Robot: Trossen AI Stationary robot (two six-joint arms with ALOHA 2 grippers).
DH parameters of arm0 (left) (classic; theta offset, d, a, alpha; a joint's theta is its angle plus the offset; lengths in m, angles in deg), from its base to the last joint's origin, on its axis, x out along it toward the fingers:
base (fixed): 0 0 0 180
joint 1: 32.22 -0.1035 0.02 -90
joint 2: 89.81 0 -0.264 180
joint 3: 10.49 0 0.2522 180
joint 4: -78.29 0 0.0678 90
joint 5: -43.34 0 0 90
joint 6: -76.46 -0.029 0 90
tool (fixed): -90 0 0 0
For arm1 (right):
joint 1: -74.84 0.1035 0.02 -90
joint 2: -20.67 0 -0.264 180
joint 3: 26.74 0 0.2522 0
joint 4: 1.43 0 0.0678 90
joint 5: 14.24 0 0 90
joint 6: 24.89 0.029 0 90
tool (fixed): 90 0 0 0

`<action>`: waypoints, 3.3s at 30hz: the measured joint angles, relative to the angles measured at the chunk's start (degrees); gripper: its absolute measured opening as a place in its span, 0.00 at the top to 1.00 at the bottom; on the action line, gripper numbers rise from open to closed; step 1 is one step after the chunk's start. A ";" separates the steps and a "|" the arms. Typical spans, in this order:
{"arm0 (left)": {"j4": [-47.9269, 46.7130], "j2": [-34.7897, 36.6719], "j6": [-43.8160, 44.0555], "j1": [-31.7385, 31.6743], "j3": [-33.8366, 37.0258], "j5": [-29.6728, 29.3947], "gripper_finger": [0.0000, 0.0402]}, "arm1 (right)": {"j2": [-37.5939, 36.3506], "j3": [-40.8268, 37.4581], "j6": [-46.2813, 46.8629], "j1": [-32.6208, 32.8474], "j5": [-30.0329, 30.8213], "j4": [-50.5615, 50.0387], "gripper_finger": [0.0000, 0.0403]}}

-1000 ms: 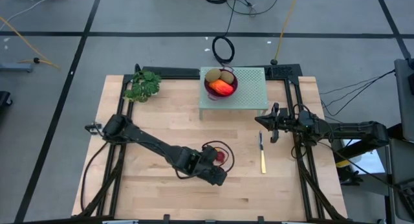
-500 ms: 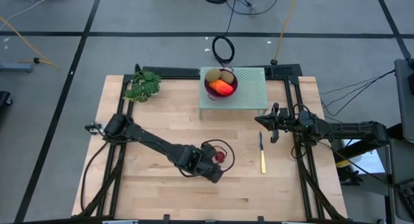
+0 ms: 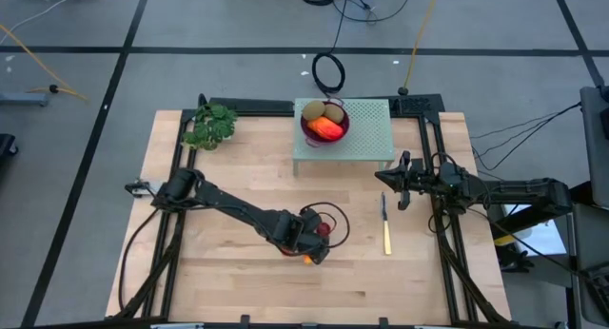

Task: Pick & Place Fruit
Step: Put the pomegranate into the dark red colander on the shelf

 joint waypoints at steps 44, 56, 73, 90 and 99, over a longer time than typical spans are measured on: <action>-2.00 -5.30 -6.02 -1.51 0.00 2.41 0.17 | 0.02 0.00 0.00 0.01 0.00 -0.05 0.99; -2.34 -6.24 -4.99 -1.51 0.02 2.74 0.17 | 0.00 0.00 -0.01 0.00 0.01 -0.20 0.99; -2.30 -6.21 -5.01 -1.56 0.02 2.41 0.41 | 0.00 0.00 -0.01 0.00 0.00 -0.23 0.99; -3.00 -4.32 -4.27 -3.59 0.00 3.51 0.52 | 0.02 0.00 0.00 0.02 0.00 -0.22 0.99; -7.23 4.49 -3.85 -4.71 0.00 1.98 0.51 | 0.01 0.00 0.00 0.01 -0.02 -0.39 0.99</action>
